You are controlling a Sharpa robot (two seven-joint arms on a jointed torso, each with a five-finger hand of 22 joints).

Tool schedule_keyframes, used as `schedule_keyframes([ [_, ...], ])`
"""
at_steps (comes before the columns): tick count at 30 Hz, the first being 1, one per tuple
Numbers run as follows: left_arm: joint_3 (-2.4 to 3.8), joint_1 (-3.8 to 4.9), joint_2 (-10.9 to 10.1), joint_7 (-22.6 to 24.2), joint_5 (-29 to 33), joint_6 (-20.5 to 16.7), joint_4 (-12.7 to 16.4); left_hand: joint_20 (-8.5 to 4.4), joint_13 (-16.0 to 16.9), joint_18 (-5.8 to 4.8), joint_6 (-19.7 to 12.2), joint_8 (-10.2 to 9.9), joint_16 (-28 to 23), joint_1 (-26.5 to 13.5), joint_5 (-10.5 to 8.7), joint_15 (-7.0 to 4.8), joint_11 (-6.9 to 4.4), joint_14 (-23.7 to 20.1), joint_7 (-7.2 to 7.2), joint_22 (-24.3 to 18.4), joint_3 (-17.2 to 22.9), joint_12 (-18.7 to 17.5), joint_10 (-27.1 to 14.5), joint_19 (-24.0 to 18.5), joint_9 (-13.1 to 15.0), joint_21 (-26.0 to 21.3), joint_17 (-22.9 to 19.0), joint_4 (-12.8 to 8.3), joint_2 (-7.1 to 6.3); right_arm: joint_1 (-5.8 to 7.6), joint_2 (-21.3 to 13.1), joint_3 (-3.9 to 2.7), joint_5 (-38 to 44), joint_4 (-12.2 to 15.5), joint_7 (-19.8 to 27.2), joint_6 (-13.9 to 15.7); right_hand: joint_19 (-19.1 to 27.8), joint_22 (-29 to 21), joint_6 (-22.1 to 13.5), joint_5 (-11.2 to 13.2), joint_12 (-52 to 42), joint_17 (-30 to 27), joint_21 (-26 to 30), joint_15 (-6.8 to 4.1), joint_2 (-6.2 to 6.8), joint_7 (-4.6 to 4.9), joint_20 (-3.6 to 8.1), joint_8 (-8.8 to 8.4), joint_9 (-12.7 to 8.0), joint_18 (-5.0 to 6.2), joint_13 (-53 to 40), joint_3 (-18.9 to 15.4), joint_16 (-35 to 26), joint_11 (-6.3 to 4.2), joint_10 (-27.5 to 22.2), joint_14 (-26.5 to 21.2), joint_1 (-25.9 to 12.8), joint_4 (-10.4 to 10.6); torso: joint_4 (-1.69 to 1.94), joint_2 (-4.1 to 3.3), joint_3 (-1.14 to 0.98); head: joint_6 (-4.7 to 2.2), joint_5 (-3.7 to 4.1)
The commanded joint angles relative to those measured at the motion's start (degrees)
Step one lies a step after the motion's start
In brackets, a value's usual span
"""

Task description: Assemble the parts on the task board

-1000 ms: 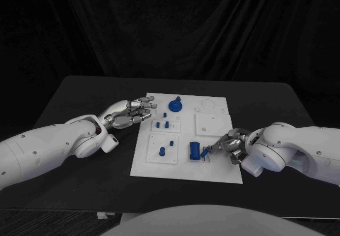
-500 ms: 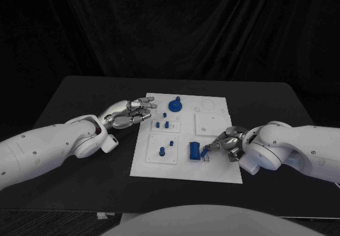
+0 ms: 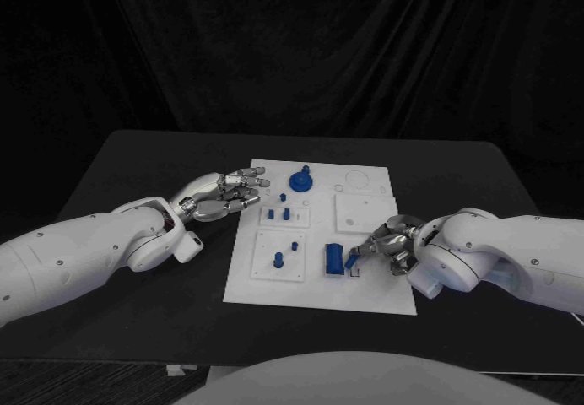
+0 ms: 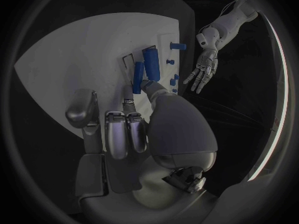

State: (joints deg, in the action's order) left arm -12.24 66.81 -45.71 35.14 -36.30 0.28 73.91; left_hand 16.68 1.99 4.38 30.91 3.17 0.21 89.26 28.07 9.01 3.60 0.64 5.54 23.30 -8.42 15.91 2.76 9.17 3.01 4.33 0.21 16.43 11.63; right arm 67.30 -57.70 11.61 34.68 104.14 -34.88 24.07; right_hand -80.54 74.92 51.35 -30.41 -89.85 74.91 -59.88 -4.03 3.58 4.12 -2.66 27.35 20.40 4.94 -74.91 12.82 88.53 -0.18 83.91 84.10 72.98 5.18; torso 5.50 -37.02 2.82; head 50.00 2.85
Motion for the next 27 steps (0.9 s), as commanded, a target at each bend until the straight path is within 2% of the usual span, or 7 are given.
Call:
schedule_keyframes([
  [1,0.06,-0.11,0.1,0.3,0.5,0.7,0.1,0.10,0.0,-0.22,-0.2,0.3,0.0,0.5,0.34,-0.28,0.24,0.1,0.23,0.0,0.3,-0.2,-0.1,0.4,0.0,0.2,0.0,0.0,0.20,-0.35,-0.1,0.20,-0.9,0.0,-0.9,2.6,-0.1,6.7,-0.7,-1.2,-0.2,13.0,0.2,-0.22,-1.86,-0.34,0.59,2.03,1.4,0.82,-15.1,2.5,-0.2,-0.53,6.1,5.3,0.9,-3.2,0.00,0.04,0.00,0.00,0.07],
  [3,0.06,-0.12,0.1,0.2,0.5,0.8,0.1,0.10,0.0,-0.22,-0.2,0.3,0.0,0.5,0.34,-0.28,0.24,0.1,0.23,0.0,0.3,-0.2,-0.1,0.4,0.0,0.2,0.0,0.0,0.20,-0.35,-0.2,0.20,-1.4,0.0,-0.8,2.8,-0.1,6.8,-1.4,-2.1,-0.2,13.0,0.2,-0.37,-2.08,-0.53,0.72,4.11,2.7,0.81,-15.1,2.9,-0.2,-0.67,6.1,5.3,0.6,-4.2,0.00,0.01,0.00,0.00,0.08],
  [9,0.06,-0.15,0.1,0.0,0.5,0.9,0.1,0.10,0.0,-0.23,-0.2,0.3,0.0,0.5,0.37,-0.25,0.23,0.1,0.23,-0.1,0.4,-0.1,-0.1,0.4,0.0,0.2,0.0,0.0,0.23,-0.35,-0.9,0.19,-3.9,0.4,-0.5,3.0,-0.3,6.9,-2.3,-2.5,-0.2,13.0,0.1,-0.62,-2.23,-0.94,0.92,7.15,4.6,0.76,-15.1,3.4,-0.2,-1.01,6.1,5.3,0.0,-5.4,-0.01,0.03,-0.01,0.00,-0.02],
  [27,0.05,-0.25,0.2,-0.7,0.5,1.2,0.0,0.10,0.0,-0.23,-0.2,0.3,0.0,0.6,0.38,-0.24,0.23,0.1,0.23,-0.2,0.4,-0.2,-0.1,0.3,0.0,0.2,0.0,0.0,0.26,-0.32,-2.2,0.19,-7.8,0.7,0.2,2.4,-0.5,7.2,-3.0,-2.9,-0.2,13.2,-0.3,-0.76,-2.41,-1.07,1.07,9.01,5.7,0.67,-15.1,4.1,-0.1,-1.15,6.1,5.4,-0.3,-6.3,-0.01,-0.01,-0.01,0.00,-0.13],
])
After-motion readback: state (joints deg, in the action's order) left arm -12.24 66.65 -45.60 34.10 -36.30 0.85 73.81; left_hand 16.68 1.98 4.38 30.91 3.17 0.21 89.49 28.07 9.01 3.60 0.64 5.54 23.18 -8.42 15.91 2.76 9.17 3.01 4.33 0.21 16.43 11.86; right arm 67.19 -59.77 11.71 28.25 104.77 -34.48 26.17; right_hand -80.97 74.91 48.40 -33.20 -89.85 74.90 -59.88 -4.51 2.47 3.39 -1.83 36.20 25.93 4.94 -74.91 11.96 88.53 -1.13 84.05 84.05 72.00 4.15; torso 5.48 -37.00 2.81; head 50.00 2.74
